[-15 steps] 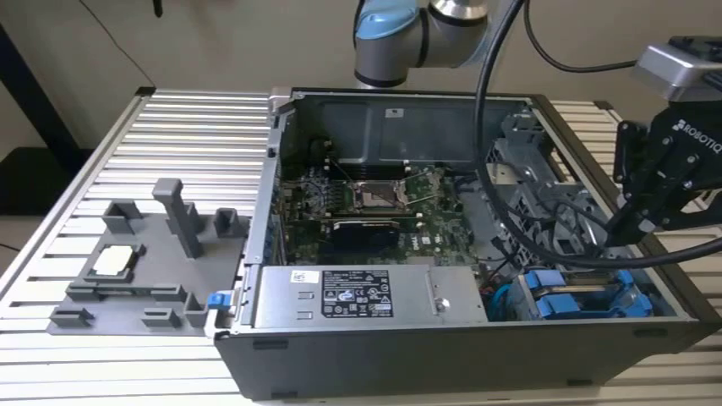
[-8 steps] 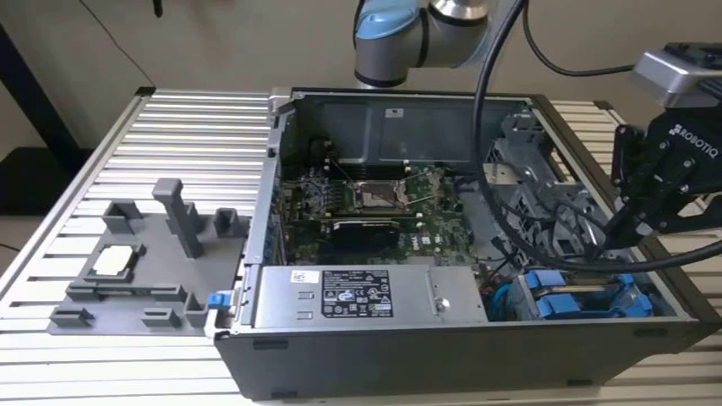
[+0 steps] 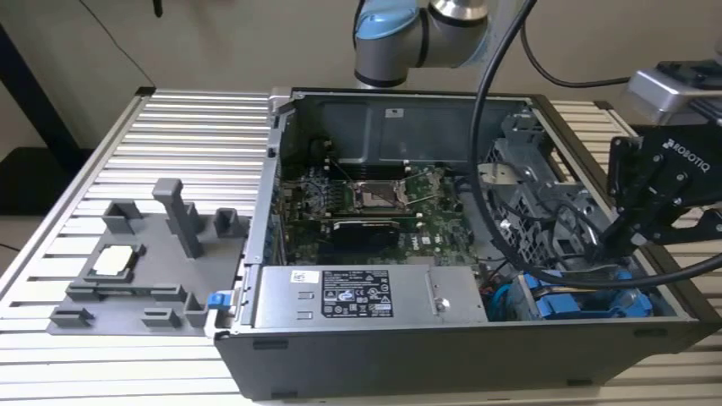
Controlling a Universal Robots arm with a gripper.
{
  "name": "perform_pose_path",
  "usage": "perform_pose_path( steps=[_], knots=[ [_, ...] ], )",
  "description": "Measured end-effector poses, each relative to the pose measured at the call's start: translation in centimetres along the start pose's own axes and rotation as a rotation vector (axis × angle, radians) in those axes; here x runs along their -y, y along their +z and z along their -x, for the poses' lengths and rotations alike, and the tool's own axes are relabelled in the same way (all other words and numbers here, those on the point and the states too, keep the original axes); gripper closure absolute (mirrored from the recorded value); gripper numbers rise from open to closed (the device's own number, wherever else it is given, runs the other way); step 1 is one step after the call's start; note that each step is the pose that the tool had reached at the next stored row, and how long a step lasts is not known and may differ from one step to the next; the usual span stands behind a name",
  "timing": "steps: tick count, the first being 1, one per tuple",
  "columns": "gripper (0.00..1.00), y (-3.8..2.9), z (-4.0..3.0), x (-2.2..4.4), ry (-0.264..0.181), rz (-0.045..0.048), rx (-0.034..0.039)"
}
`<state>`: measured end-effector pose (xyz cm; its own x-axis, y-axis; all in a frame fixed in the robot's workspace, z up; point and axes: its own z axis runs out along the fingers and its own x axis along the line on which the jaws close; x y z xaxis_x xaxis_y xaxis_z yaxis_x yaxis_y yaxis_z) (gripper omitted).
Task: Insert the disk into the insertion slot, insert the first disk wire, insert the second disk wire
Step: 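Insert the first disk wire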
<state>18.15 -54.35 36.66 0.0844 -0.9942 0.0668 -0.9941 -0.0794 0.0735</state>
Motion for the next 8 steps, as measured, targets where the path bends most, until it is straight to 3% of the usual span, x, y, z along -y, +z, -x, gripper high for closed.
perform_pose_path(
  steps=[8],
  knots=[
    [0.81,0.87,-0.27,0.05,0.000,-0.0002,0.0027]
  ],
)
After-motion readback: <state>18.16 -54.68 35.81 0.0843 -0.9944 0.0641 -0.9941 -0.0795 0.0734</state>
